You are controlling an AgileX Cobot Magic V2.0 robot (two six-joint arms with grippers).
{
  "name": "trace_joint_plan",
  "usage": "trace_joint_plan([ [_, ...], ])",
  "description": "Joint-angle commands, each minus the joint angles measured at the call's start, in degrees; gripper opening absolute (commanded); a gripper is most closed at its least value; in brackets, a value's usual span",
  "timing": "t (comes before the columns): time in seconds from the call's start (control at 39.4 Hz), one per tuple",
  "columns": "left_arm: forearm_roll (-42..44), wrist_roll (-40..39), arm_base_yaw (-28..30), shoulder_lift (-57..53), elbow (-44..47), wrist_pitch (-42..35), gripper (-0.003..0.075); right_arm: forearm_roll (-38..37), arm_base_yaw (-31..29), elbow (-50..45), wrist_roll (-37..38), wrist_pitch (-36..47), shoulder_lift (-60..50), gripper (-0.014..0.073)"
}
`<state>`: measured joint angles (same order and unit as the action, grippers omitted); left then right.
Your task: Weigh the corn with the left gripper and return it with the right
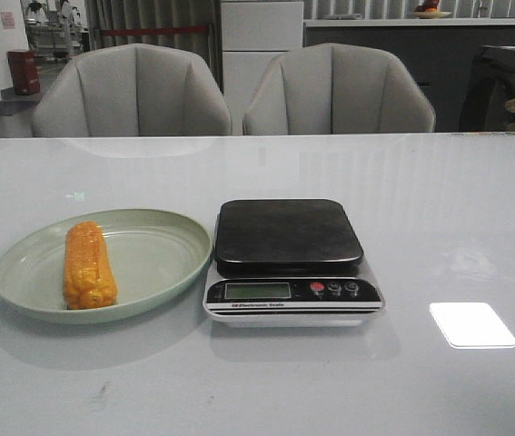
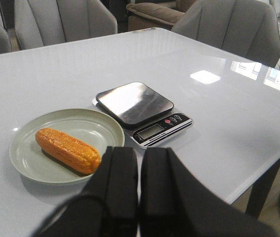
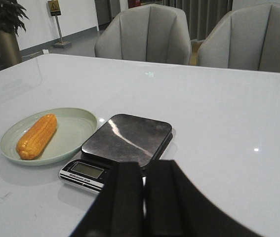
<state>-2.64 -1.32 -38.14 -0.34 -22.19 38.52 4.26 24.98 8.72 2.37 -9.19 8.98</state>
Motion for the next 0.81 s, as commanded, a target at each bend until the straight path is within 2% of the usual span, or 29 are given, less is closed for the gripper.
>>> trace_joint_plan([
  [0.0, 1.6, 0.6, 0.6, -1.1, 0.0, -8.6, 0.0114, -0.5, -0.4, 1.5, -0.5, 4.1, 0.6, 0.0169],
  [0.1, 1.9, 0.6, 4.8, -1.1, 3.4, -17.3, 0.0114, -0.5, -0.4, 1.5, -0.5, 4.1, 0.6, 0.0169],
  [0.23, 3.0, 0.6, 13.3, -1.1, 9.4, -26.9, 0.0114, -0.5, -0.4, 1.5, -0.5, 4.1, 0.6, 0.0169],
  [0.38, 3.3, 0.6, 22.9, -1.1, 15.3, -31.3, 0.0114, -0.5, -0.4, 1.5, -0.5, 4.1, 0.6, 0.0169],
  [0.53, 3.3, 0.6, 30.8, -1.2, 19.4, -32.1, 0.0114, -0.5, -0.4, 1.5, -0.5, 4.1, 0.6, 0.0169],
  [0.71, 3.3, 0.1, 35.5, -1.2, 24.3, -39.7, 0.0114, -0.5, -0.4, 1.5, -0.5, 4.1, 0.6, 0.0169],
  [0.79, 3.3, 0.1, 37.0, -1.2, 24.3, -40.0, 0.0114, -0.5, -0.4, 1.5, -0.5, 4.1, 0.6, 0.0169],
])
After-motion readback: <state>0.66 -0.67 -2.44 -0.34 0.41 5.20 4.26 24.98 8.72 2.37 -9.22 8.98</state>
